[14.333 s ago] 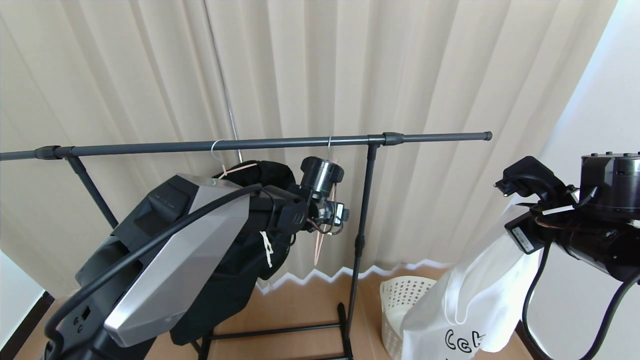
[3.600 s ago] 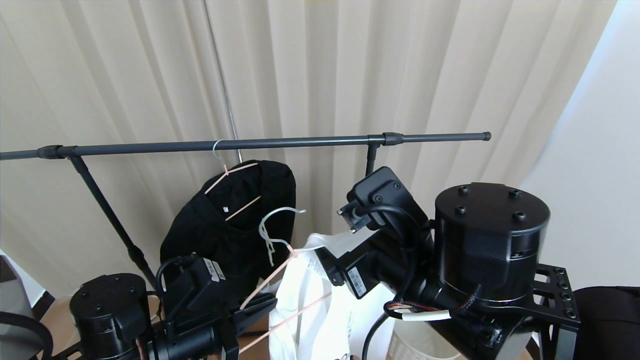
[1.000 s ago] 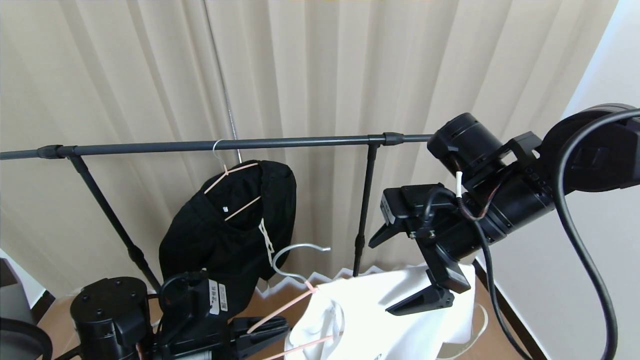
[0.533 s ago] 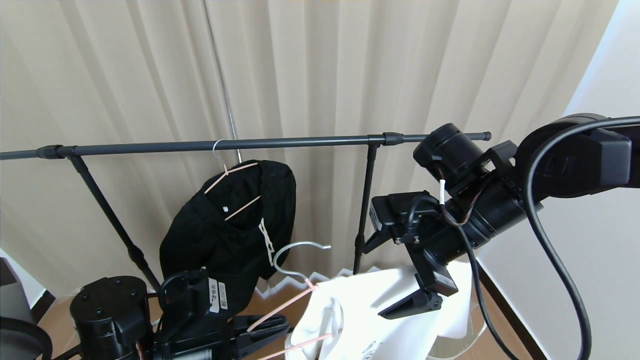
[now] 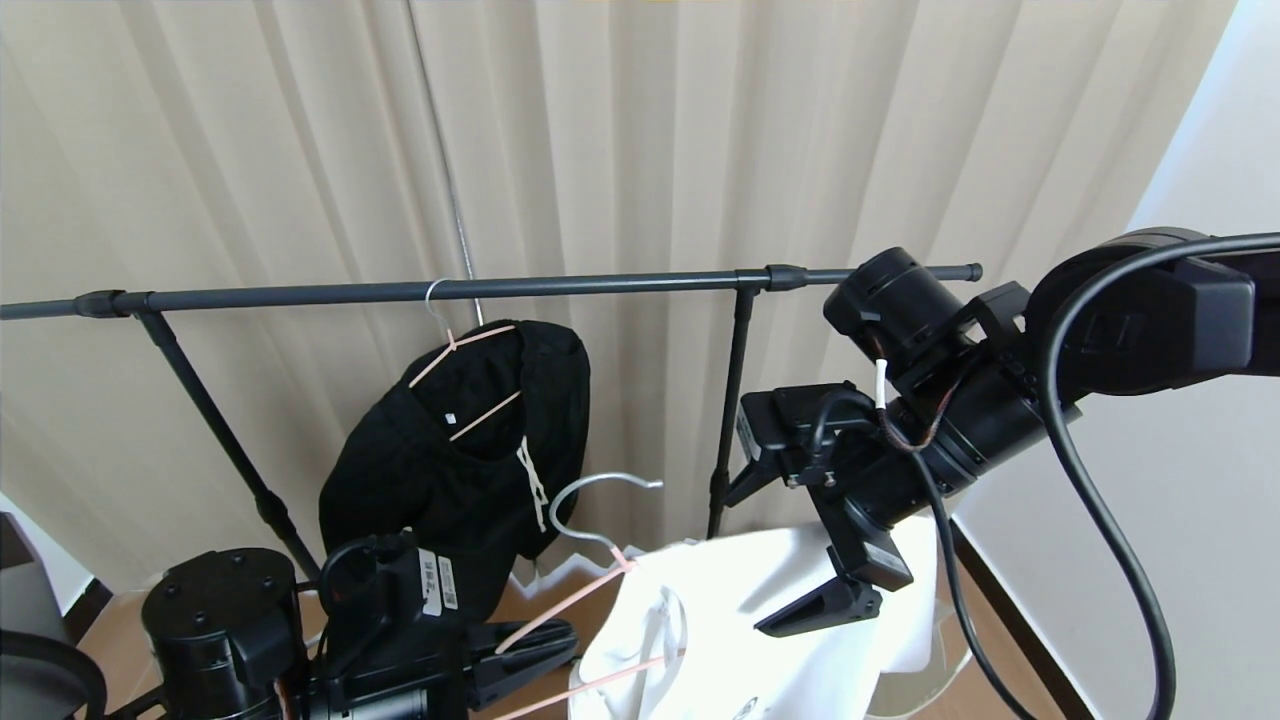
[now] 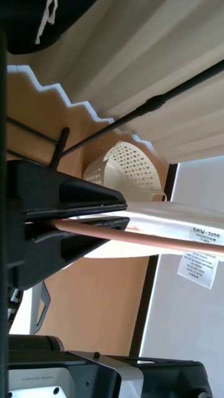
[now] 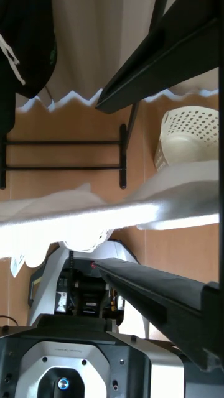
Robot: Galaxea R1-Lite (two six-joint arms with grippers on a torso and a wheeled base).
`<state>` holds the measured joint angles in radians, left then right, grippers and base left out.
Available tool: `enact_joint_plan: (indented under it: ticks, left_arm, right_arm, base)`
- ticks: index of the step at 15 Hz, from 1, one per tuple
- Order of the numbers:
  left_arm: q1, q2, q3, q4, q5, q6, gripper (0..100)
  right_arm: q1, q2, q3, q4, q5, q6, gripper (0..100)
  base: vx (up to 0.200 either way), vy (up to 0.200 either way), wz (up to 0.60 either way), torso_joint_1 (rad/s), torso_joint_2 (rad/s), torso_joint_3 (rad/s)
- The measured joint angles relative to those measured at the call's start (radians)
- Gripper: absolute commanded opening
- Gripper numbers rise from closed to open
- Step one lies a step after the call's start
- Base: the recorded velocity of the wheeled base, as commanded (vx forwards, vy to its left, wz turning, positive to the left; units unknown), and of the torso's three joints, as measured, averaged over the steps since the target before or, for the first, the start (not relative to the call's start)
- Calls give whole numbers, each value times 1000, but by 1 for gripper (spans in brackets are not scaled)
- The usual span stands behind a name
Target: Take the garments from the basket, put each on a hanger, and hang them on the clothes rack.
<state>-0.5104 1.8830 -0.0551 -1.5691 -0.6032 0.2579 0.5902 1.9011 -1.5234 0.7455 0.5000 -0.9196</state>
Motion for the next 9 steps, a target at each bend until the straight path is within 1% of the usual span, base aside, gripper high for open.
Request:
enact_joint_plan:
  ticks: [6,7,9]
  left_arm:
    - [0,0,2,-1,0,1,0]
    - [0,0,2,-1,0,1,0]
    - [0,-1,3,-1,-1,1,0]
  right_arm:
    - [0,0,-7,1,-2,1,100]
    - [0,0,-7,1,-2,1,0]
    - [0,1,-7,1,-2,1,0]
  base:
    - [0,0,0,0,0,0]
    - [0,0,0,0,0,0]
    - [0,0,0,0,0,0]
